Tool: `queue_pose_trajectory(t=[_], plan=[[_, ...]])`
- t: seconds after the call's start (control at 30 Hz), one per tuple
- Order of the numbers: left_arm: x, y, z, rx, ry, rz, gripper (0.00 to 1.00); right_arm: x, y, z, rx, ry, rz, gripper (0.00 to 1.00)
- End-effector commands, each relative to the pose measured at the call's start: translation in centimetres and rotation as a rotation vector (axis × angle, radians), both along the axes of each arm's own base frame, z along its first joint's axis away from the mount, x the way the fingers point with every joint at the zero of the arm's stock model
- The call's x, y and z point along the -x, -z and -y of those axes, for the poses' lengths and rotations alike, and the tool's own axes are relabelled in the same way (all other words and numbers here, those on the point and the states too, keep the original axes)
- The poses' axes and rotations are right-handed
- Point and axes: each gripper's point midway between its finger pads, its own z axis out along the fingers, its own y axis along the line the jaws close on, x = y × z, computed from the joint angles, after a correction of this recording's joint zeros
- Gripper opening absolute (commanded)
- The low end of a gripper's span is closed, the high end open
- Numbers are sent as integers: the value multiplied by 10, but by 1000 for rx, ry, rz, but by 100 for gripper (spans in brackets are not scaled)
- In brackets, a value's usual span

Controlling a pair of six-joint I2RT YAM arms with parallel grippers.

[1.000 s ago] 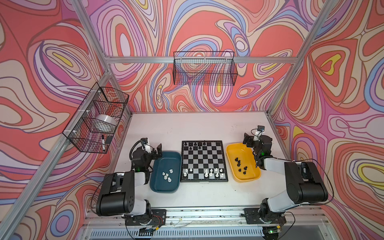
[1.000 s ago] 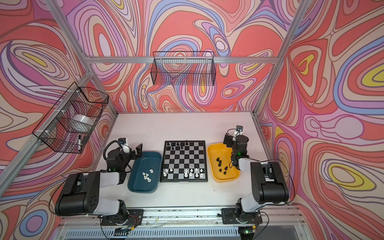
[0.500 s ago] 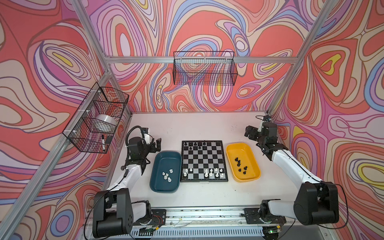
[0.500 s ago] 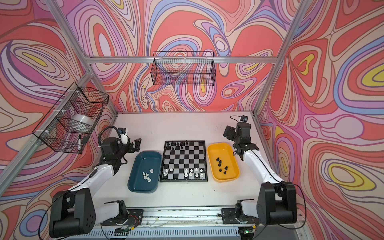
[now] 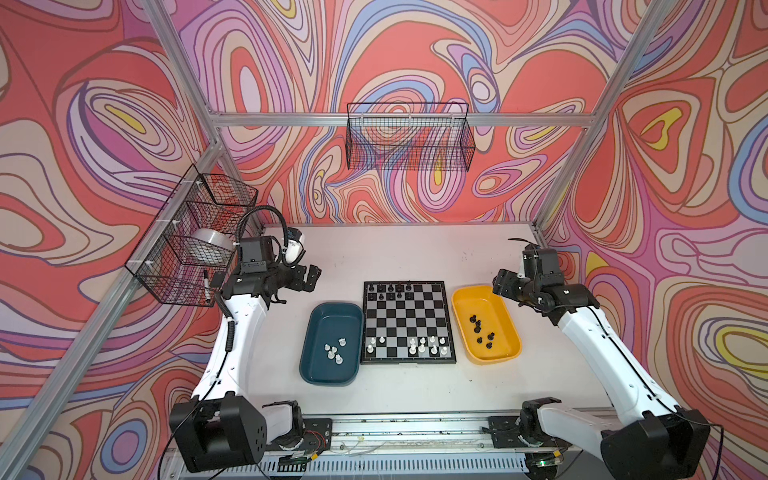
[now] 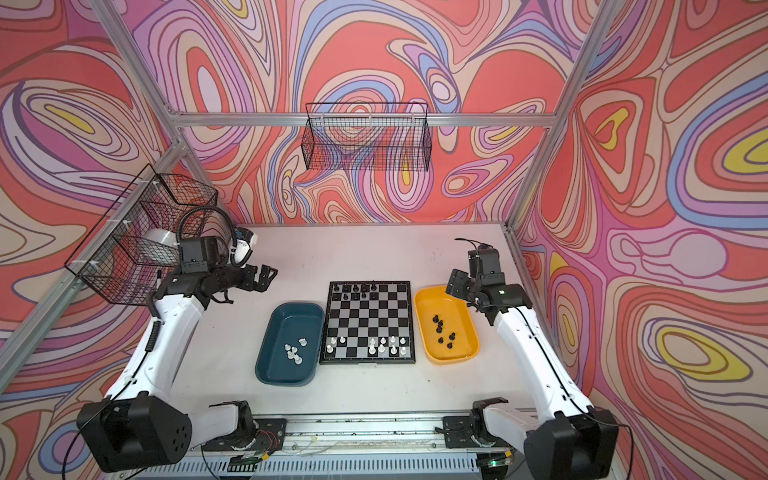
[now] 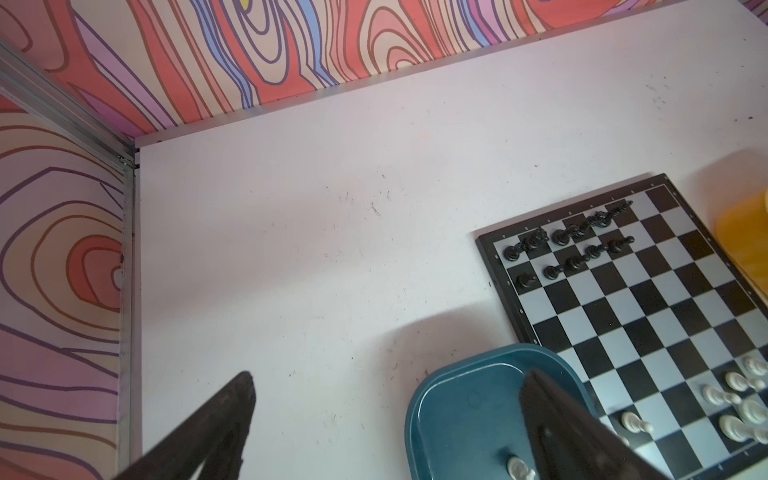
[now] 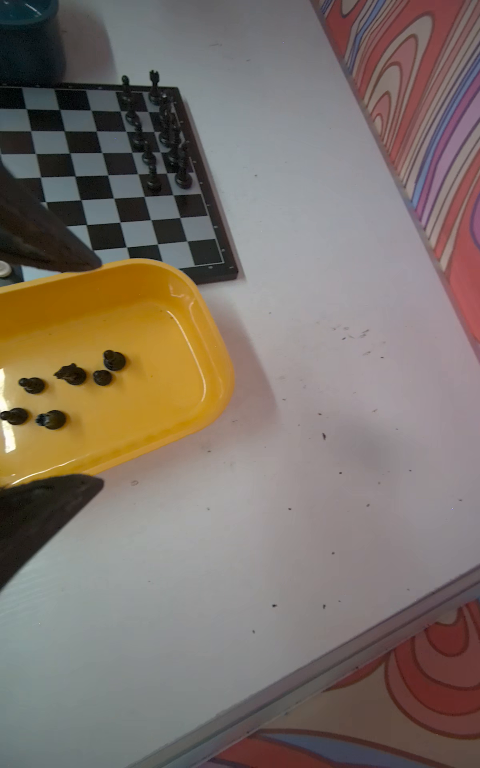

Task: Set up the chess pieces on the board
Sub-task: 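Raise the left arm over the teal tray while the right arm rises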

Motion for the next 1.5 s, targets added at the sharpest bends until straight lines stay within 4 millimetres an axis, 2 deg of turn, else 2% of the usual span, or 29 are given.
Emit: queue_pose_trajectory(t=[0.0,0.2,0.37,0.47,0.67,0.9,1.0,1.47], plan=[[30,7,11,12,71,-147,100,33,9,-5,-48,17,-132,74],[21,-23,16,59,67,-121,100,52,19,-11,-82,23,-218,68],[6,-36,16,86,52,-98,100,65,33,-16,-81,9,-313,66],[-4,-37,14,82,44,-99,100,74,42,-14,-70,17,-353,64],[-13,-37,18,107,69,-104,100,80,56,-17,-67,4,-414,59],[-13,-40,30,148,140,-97,100,83,77,-18,-59,10,-465,57],[-12,-37,32,149,159,-111,99,82,84,-17,-50,14,-482,52],[-13,-37,39,175,202,-126,99,75,109,-18,-36,25,-529,51]])
